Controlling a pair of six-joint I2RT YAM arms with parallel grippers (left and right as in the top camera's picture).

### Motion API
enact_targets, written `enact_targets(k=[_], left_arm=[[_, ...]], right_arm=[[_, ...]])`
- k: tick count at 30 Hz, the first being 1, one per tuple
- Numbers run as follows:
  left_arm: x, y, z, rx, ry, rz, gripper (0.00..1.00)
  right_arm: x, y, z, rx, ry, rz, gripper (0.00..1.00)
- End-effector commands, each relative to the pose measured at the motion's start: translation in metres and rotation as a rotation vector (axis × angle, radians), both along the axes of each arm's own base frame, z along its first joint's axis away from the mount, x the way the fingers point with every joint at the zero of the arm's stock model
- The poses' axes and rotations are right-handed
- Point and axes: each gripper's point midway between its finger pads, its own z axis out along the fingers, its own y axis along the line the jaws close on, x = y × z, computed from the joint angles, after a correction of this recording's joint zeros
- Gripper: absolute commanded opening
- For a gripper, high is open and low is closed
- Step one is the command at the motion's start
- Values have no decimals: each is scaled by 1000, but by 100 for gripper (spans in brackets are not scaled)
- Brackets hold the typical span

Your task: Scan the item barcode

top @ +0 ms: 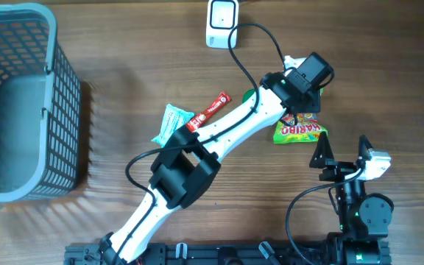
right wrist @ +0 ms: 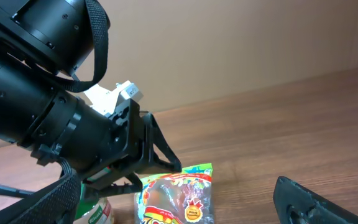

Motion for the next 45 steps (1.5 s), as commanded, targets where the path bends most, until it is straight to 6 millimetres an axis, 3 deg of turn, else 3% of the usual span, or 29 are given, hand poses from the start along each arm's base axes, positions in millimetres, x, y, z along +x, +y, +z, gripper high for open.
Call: enact_targets(k=[1, 5, 8, 10, 15, 17, 18, 21, 24, 28, 31, 33, 35, 38, 40, 42, 45], left_arm=[[17, 7, 27, -42, -43, 15, 56], [23, 14, 69, -96, -91, 30, 56], [17, 21, 118, -142, -149, 15, 55], [11, 36, 152, -132, -206, 11, 56], [14, 120, 227, 35, -423, 241, 56], [10, 152, 274, 63, -553, 302, 56], [3, 181, 322, 76, -680, 348, 56], [-9, 217, 377, 104, -840, 398, 58], [-27, 272, 462, 198, -1100, 484, 60], [-48, 318, 533, 325, -1325, 523, 63], [-55, 345, 551, 407, -1374, 547, 66], [-51, 357, 545, 476, -1355, 531, 76], [-47, 367, 538, 486, -1350, 490, 78], [-38, 385, 515, 523, -1326, 396, 88], [-35, 410, 490, 568, -1289, 395, 90], [-36, 438, 464, 540, -1249, 480, 100], [-47, 480, 421, 419, -1195, 667, 100]], right_arm=[[0, 0, 1, 8, -7, -5, 100], [0, 0, 1, 8, -7, -5, 100], [0, 0, 1, 8, -7, -5, 100], [0, 0, 1, 8, -7, -5, 100], [0, 0, 1, 8, -7, -5, 100], [0, 0, 1, 9, -7, -5, 100], [0, 0, 1, 8, -7, -5, 100], [0, 0, 1, 9, -7, -5, 100], [0, 0, 1, 8, -7, -5, 100], [0, 0, 1, 8, -7, -5, 100], [0, 0, 1, 8, -7, -5, 100], [0, 0, 1, 8, -7, -5, 100], [0, 0, 1, 8, -7, -5, 100], [0, 0, 1, 8, -7, -5, 100], [0, 0, 1, 8, -7, -5, 99], [0, 0, 1, 8, -7, -5, 100], [0, 0, 1, 8, -7, -5, 100]])
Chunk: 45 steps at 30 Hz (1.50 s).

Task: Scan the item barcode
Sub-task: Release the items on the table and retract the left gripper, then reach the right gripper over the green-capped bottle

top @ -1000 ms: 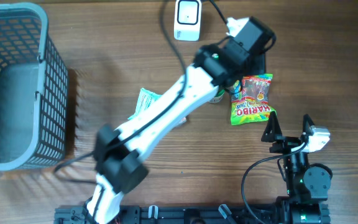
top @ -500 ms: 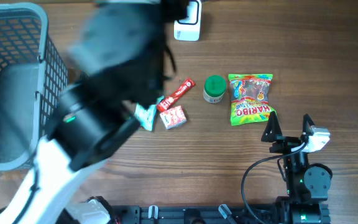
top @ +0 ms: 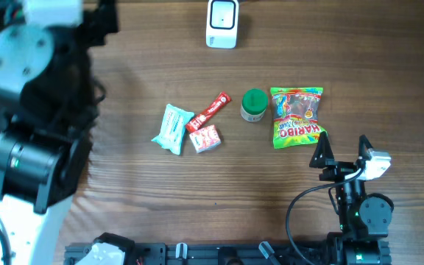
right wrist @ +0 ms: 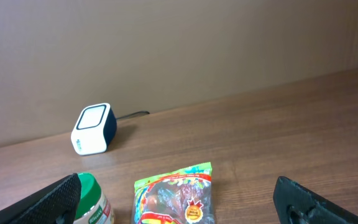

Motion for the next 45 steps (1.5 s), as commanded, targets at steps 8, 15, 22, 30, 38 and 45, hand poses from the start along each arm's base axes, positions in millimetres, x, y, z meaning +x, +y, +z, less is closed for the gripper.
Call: enact_targets(k=[8, 15, 22, 30, 38, 45], left_arm=[[-102, 62, -44, -269, -291, -24, 100], [-193, 70, 4, -241, -559, 6, 100], [-191, 66, -62, -324, -306, 4, 100], [-218, 46, -109, -321, -164, -70, 100], [-203, 28, -175, -326, -80, -173, 100], [-153, 16, -233, -392, -12, -262, 100]], right_arm=[[0, 0, 2, 14, -8, -4, 100], [-4, 42, 3, 622, 59, 234, 100], [-26, 94, 6, 829, 213, 543, 100], [-39, 94, 34, 478, 231, 531, 99], [-4, 73, 71, 294, 531, 379, 100], [45, 62, 82, 136, 996, 157, 99]])
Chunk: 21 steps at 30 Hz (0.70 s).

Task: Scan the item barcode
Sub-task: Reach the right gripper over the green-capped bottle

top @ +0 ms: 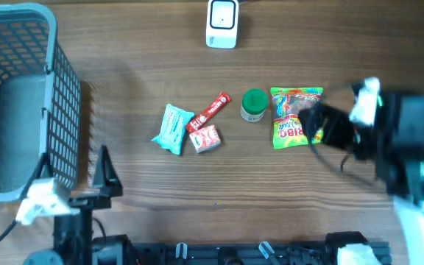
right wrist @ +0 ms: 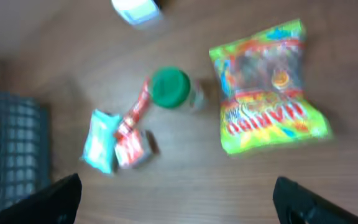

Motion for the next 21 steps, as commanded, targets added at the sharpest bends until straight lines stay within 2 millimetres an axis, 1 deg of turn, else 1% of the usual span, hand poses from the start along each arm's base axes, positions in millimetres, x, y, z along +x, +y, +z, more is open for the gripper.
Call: enact_targets(k=[1, 2, 3, 4, 5, 6, 8, 10, 11, 13, 15, 17, 21], left_arm=[[20, -8, -42, -74, 77, -58, 100], [24, -8, -55, -102, 103, -59, 100], [27, -8, -62, -113, 121, -59, 100], [28, -8, -66, -114, 129, -60, 100], [30, -7, -72, -115, 142, -59, 100], [30, -7, -75, -116, 148, -59, 100], [30, -7, -77, -117, 158, -58, 100], [30, -8, -82, -119, 175, -59, 100], [30, -8, -85, -121, 187, -59, 100], [30, -8, -91, -124, 209, -60, 100], [30, -8, -97, -126, 231, -59, 100], [30, -9, -103, -129, 245, -66, 100], [31, -11, -111, -132, 267, -71, 100]], right_arm=[[28, 0, 7, -165, 96, 21, 100], [36, 12, 6, -163, 148, 59, 100], [42, 22, 5, -143, 163, 86, 100], [46, 29, 4, -119, 168, 106, 100], [54, 45, 0, -58, 178, 149, 100], [62, 51, -8, -38, 192, 163, 100], [76, 56, -22, -38, 204, 180, 100], [83, 62, -43, -57, 257, 163, 100], [87, 67, -58, -82, 297, 145, 100], [93, 74, -81, -135, 337, 125, 100], [97, 90, -107, -180, 377, 116, 100], [101, 103, -123, -205, 396, 92, 100], [115, 108, -135, -234, 410, 12, 100]])
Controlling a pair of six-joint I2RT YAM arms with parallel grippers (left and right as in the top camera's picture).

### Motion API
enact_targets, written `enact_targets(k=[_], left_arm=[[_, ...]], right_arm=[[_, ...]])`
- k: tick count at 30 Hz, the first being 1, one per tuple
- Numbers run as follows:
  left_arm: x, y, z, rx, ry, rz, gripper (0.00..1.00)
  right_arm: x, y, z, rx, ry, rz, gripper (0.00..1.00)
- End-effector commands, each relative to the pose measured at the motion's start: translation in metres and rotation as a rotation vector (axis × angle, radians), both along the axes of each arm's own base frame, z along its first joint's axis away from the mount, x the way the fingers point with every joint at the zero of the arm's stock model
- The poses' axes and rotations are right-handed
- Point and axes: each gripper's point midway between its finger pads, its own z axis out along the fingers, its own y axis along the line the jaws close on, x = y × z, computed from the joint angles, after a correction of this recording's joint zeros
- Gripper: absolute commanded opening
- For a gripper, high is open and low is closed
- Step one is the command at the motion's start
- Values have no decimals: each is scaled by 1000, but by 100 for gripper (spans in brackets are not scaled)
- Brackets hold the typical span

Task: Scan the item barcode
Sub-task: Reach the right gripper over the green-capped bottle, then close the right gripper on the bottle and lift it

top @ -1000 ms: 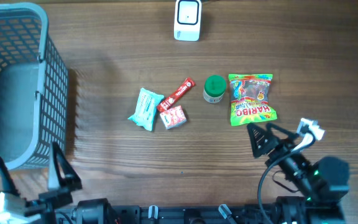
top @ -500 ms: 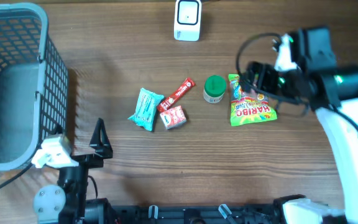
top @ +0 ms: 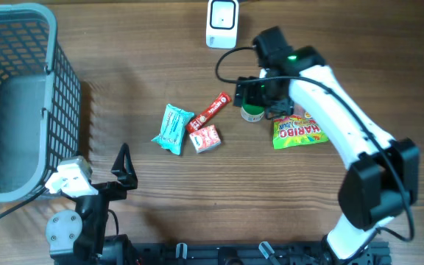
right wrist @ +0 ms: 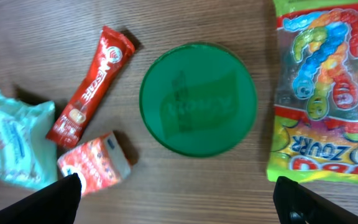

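A jar with a green lid [right wrist: 197,98] stands upright in the middle of the item row, and in the overhead view the green-lidded jar [top: 252,112] shows only partly under my right wrist. My right gripper [right wrist: 179,211] hangs straight above it, open and empty, with one dark fingertip [right wrist: 58,200] left of the jar and the other to its right. In the overhead view the right gripper [top: 258,99] covers the jar. The white scanner [top: 221,22] sits at the far edge. My left gripper [top: 124,175] rests open at the front left.
A Haribo bag [right wrist: 325,93] lies right of the jar. A red stick pack [right wrist: 91,87], a small red-and-white box [right wrist: 94,171] and a teal packet [right wrist: 14,146] lie to its left. A grey-blue mesh basket [top: 20,103] stands at the far left.
My right arm was high over the table's right side with all items small and blurred in its view. It is now low, directly over the green-lidded jar. The left arm shifted slightly.
First my left arm reached across the table over the Haribo bag while the right arm rested at the front right. Then the left arm was raised back at the left. Later it rested at the front left, and the right arm was raised, now over the jar.
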Motion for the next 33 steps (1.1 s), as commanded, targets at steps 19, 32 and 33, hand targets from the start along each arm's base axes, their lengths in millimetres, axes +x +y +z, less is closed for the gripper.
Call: enact_targets(k=[19, 32, 33], left_arm=[[-6, -3, -36, -28, 132, -11, 100], [-19, -4, -67, -41, 270, -10, 100], [-23, -4, -75, -45, 305, -10, 100]], right_arm=[[57, -7, -68, -132, -45, -127, 100], [39, 4, -86, -79, 62, -97, 64], [36, 5, -86, -73, 77, -95, 59]])
